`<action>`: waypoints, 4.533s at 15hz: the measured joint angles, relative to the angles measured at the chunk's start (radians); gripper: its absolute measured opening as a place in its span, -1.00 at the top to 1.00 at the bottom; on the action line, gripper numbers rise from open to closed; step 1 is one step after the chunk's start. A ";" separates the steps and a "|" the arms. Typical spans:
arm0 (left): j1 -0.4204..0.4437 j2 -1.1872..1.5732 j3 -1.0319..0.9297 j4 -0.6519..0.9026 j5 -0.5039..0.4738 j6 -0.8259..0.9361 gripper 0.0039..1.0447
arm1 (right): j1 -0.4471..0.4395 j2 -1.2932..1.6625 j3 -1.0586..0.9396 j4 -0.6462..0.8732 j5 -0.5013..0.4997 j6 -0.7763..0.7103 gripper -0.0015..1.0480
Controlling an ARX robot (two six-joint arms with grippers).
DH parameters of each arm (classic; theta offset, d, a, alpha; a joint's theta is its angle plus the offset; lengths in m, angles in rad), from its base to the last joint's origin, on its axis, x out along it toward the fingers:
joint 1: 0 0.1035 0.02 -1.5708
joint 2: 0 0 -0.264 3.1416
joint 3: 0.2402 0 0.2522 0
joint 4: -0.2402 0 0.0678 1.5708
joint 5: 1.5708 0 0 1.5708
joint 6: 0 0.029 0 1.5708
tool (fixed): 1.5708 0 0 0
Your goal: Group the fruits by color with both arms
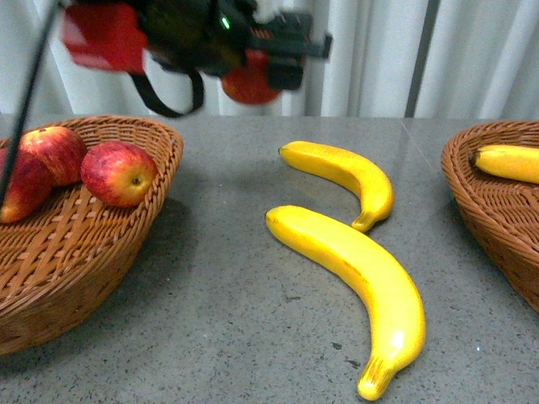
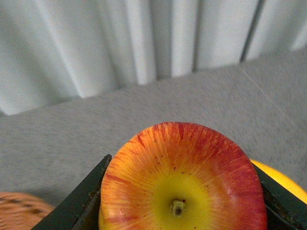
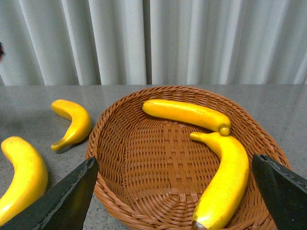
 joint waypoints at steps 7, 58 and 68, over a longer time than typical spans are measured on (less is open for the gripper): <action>0.157 -0.579 -0.580 -0.046 -0.230 -0.175 -0.27 | 0.000 0.000 0.000 0.000 0.000 0.000 -0.87; 0.401 -1.823 -1.255 -0.249 0.134 -0.045 0.64 | 0.004 0.000 0.000 0.000 0.000 0.000 -0.87; 0.401 -1.823 -1.255 -0.249 0.133 -0.043 -0.88 | 0.152 0.565 0.214 0.500 -0.328 0.138 -0.87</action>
